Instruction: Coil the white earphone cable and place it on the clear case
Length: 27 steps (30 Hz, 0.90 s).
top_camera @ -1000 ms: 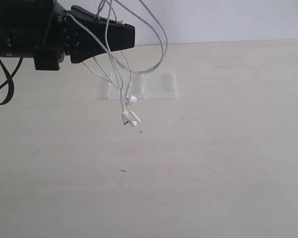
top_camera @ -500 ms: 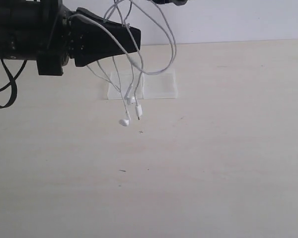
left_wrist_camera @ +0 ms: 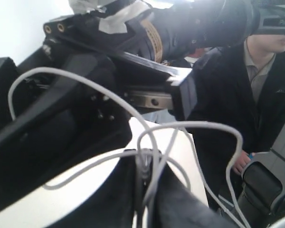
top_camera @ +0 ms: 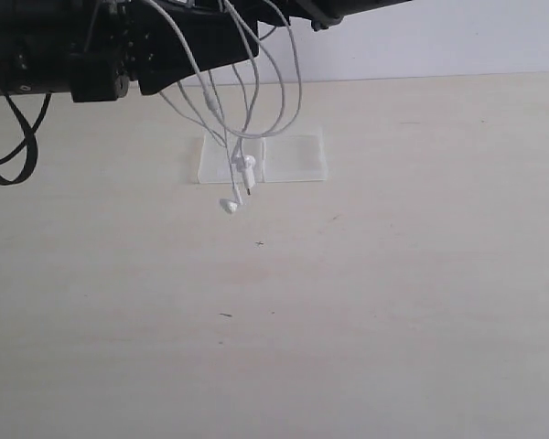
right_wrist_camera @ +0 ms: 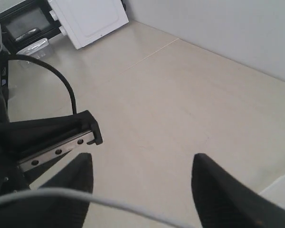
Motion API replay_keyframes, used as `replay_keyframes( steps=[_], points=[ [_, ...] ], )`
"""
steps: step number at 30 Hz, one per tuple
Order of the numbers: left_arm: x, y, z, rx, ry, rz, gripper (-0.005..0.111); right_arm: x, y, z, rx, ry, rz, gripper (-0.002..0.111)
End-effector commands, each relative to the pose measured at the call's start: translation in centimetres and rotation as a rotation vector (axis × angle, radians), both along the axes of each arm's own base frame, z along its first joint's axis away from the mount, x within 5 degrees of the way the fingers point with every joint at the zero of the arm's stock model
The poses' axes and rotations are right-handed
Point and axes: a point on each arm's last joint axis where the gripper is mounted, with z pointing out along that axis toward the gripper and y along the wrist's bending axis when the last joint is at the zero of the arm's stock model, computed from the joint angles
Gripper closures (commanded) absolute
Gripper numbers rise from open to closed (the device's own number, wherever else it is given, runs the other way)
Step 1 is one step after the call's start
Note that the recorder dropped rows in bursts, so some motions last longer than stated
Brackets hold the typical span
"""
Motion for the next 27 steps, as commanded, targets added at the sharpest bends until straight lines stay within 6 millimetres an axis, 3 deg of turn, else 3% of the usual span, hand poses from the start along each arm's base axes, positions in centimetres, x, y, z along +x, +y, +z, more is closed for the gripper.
replay_keyframes(
  steps=[1, 5, 15, 27],
  points=[
    [0.1, 0.3, 0.4, -0.031, 0.001, 0.014, 0.107, 0.0, -0.1, 0.5, 0.014, 0.011, -0.020, 0.037],
    [0.3, 0.6, 0.4, -0.031, 0.000, 0.027, 0.107, -0.1, -0.1, 0.6, 0.018, 0.018, -0.022, 0.030],
    [1.2, 2.6, 0.6, -0.054, 0.017, 0.106, 0.107, -0.2, -1.3, 1.5, 0.037, 0.017, -0.021, 0.030],
    [1.5, 2.8, 1.1, -0.122, 0.051, 0.141, 0.107, -0.4, -1.2, 1.4, 0.043, 0.036, -0.002, 0.030]
  ],
)
